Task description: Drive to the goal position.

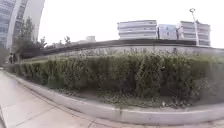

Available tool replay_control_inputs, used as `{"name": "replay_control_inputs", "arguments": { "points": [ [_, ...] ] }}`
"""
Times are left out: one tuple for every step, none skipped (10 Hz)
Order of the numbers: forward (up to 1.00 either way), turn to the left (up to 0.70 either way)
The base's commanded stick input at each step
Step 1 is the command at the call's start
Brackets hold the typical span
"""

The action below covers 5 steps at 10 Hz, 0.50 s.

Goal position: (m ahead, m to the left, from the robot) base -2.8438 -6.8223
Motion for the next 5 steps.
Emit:
{"name": "replay_control_inputs", "arguments": {
  "points": [
    [0.0, 0.0],
    [0.0, 0.0],
    [0.0, 0.0],
    [0.0, 0.0],
    [0.0, -0.02]
  ]
}}
